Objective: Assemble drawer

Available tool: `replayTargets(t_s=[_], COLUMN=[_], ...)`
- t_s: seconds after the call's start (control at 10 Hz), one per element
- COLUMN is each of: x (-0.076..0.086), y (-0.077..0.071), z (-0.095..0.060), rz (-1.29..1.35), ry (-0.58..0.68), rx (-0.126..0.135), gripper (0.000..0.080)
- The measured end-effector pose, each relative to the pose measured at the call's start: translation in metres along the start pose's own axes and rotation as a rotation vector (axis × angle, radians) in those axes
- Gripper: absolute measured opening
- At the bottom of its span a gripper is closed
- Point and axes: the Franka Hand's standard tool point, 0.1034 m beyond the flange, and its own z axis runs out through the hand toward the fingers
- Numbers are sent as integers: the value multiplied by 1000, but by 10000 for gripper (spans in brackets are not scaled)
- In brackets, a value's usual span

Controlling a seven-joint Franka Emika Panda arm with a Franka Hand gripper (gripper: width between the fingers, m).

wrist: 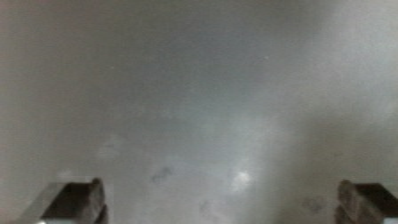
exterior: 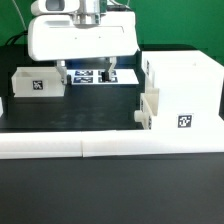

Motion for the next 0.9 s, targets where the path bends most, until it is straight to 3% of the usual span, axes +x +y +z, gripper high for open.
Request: replayTargets(t_s=[0.1, 0.3, 0.5, 0.8, 0.9], x=[-1, -28, -42, -63, -62], y=[1, 1, 1, 14, 13], z=[0, -12, -26, -27, -27], rz=[1, 51, 72, 109, 107], ry=[-1, -46, -112, -171, -170], rx=[0, 0, 19, 36, 36], gripper=[648, 648, 648, 648, 648])
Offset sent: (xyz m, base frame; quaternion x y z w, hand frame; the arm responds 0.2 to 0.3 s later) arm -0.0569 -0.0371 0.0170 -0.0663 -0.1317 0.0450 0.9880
